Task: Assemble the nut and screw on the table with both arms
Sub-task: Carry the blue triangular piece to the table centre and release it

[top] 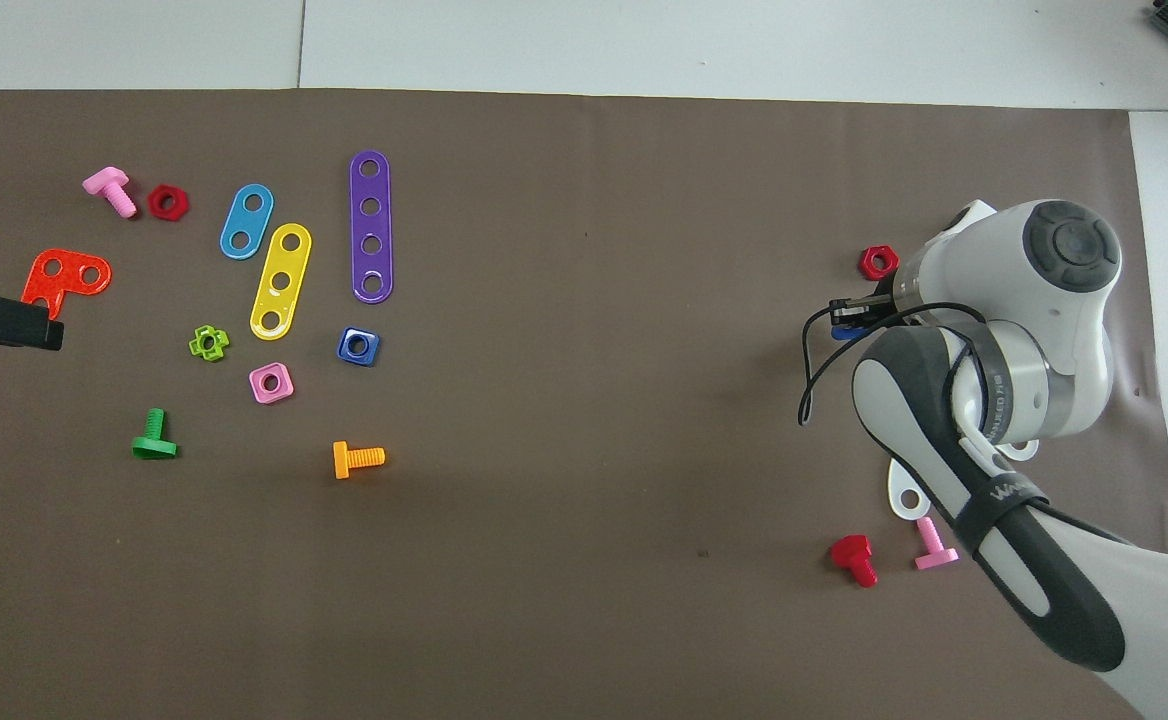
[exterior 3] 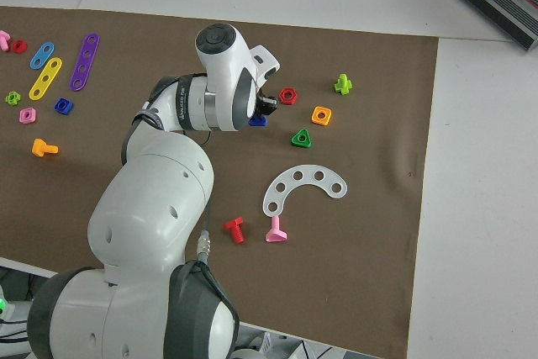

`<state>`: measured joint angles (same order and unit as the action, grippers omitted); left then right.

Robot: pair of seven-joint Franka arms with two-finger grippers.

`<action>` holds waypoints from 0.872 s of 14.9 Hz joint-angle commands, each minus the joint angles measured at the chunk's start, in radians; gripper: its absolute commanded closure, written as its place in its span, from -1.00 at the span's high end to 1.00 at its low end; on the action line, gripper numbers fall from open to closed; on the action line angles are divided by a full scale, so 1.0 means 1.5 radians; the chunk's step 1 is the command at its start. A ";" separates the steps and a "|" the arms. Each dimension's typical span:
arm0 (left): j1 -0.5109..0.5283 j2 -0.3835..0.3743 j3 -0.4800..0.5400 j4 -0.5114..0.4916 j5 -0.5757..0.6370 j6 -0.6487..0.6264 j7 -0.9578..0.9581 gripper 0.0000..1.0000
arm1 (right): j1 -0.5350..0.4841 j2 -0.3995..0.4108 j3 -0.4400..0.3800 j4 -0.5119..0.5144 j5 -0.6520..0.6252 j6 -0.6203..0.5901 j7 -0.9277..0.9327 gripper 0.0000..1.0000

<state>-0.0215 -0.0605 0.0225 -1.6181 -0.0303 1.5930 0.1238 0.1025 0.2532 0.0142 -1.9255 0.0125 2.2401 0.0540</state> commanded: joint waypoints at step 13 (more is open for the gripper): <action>0.006 -0.009 -0.005 -0.007 0.004 -0.007 -0.005 1.00 | 0.019 0.057 0.259 0.152 -0.122 -0.090 0.484 -1.00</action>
<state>-0.0215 -0.0605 0.0225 -1.6181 -0.0303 1.5930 0.1237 0.1350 0.2615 0.3405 -1.7781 -0.0951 2.1165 0.6603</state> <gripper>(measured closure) 0.000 0.806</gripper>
